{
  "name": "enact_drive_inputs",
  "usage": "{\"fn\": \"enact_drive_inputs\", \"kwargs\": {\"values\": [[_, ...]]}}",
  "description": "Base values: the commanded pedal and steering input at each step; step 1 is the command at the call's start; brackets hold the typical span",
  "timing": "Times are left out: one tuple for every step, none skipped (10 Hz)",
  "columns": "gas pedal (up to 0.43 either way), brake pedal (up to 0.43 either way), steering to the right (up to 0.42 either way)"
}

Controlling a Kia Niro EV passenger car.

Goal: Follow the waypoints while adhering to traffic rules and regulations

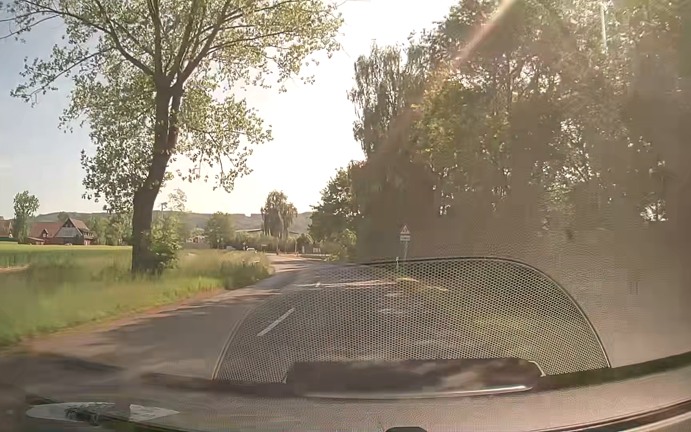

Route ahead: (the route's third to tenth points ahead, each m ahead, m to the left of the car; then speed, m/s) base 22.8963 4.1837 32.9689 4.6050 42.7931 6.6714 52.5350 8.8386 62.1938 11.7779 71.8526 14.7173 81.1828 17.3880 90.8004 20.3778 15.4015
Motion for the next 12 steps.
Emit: {"fn": "enact_drive_inputs", "kwargs": {"values": [[0.138,0.000,-0.014],[0.138,0.000,-0.014],[0.138,0.000,-0.014],[0.138,0.000,-0.014],[0.138,0.000,-0.014],[0.138,0.000,-0.015],[0.138,0.000,-0.016],[0.138,0.000,-0.016],[0.138,0.000,-0.017],[0.138,0.000,-0.018],[0.138,0.000,-0.019],[0.138,0.000,-0.019]]}}
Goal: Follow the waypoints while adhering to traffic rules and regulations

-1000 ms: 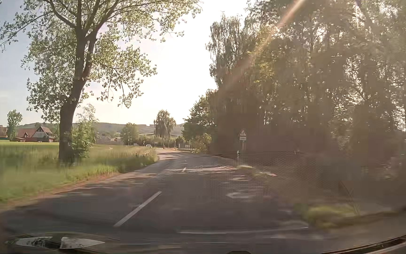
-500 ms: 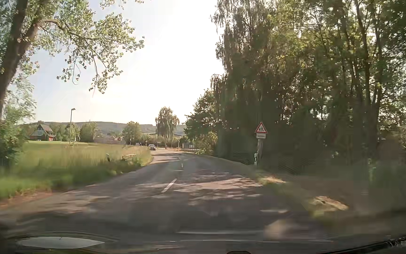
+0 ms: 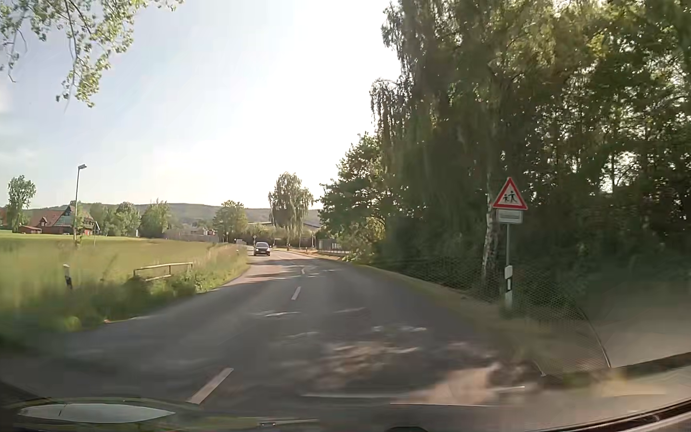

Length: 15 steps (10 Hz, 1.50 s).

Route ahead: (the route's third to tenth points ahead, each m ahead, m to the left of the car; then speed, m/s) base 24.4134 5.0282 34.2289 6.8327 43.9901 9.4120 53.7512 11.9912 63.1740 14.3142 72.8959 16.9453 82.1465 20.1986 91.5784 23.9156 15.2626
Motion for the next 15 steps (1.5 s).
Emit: {"fn": "enact_drive_inputs", "kwargs": {"values": [[0.130,0.000,-0.020],[0.130,0.000,-0.020],[0.130,0.000,-0.022],[0.130,0.000,-0.026],[0.138,0.000,-0.029],[0.138,0.000,-0.031],[0.138,0.000,-0.034],[0.138,0.000,-0.038],[0.138,0.000,-0.038],[0.138,0.000,-0.038],[0.138,0.000,-0.038],[0.150,0.000,-0.038],[0.150,0.000,-0.038],[0.150,0.000,-0.038],[0.150,0.000,-0.038]]}}
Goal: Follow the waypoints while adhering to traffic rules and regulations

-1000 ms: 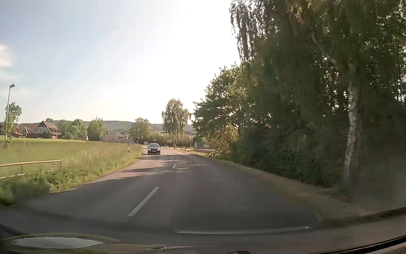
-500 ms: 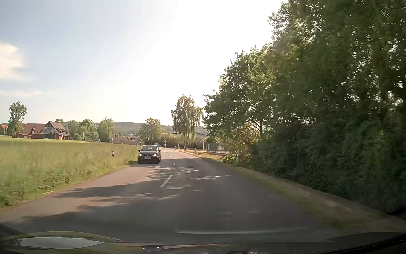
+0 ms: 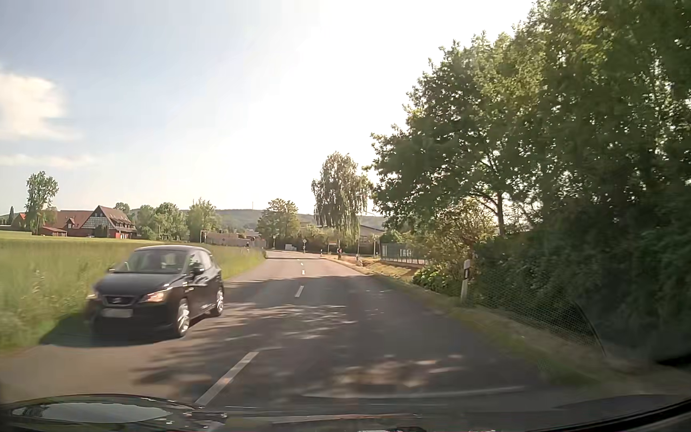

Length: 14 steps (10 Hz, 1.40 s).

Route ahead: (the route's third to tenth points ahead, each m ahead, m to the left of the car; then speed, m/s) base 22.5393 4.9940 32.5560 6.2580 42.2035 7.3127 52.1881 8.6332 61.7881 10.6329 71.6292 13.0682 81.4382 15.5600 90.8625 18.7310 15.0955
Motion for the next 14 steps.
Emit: {"fn": "enact_drive_inputs", "kwargs": {"values": [[0.150,0.000,-0.037],[0.150,0.000,-0.035],[0.150,0.000,-0.031],[0.150,0.000,-0.028],[0.150,0.000,-0.025],[0.157,0.000,-0.022],[0.157,0.000,-0.019],[0.169,0.000,-0.019],[0.169,0.000,-0.018],[0.169,0.000,-0.018],[0.169,0.000,-0.016],[0.169,0.000,-0.014],[0.169,0.000,-0.014],[0.169,0.000,-0.014]]}}
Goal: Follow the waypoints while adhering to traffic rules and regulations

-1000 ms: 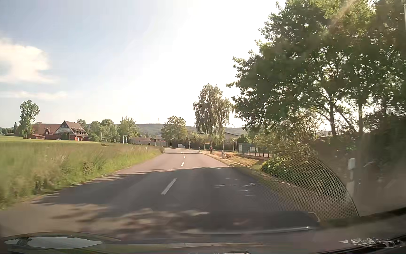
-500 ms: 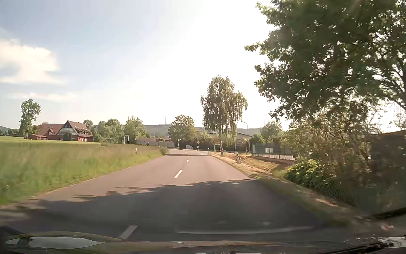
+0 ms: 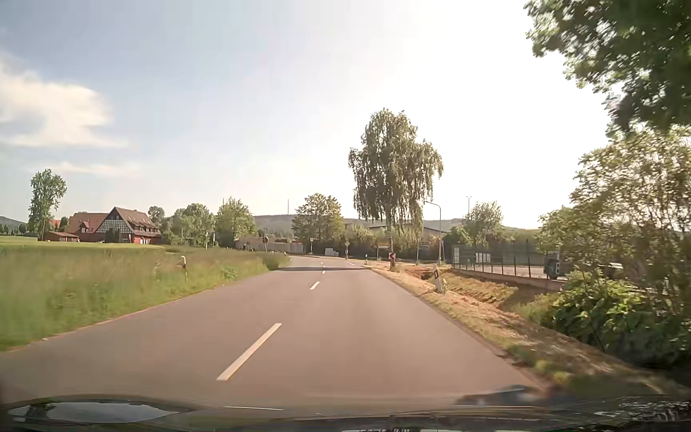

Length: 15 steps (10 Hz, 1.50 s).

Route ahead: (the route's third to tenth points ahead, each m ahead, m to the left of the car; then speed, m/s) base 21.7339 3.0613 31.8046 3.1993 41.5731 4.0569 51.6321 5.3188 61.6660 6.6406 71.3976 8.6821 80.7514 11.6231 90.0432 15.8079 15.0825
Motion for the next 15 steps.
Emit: {"fn": "enact_drive_inputs", "kwargs": {"values": [[0.169,0.000,-0.014],[0.169,0.000,-0.014],[0.169,0.000,-0.014],[0.169,0.000,-0.013],[0.169,0.000,-0.013],[0.157,0.000,-0.013],[0.157,0.000,-0.012],[0.150,0.000,-0.012],[0.138,0.000,-0.012],[0.138,0.000,-0.012],[0.138,0.000,-0.011],[0.138,0.000,-0.012],[0.138,0.000,-0.012],[0.138,0.000,-0.012],[0.138,0.000,-0.012]]}}
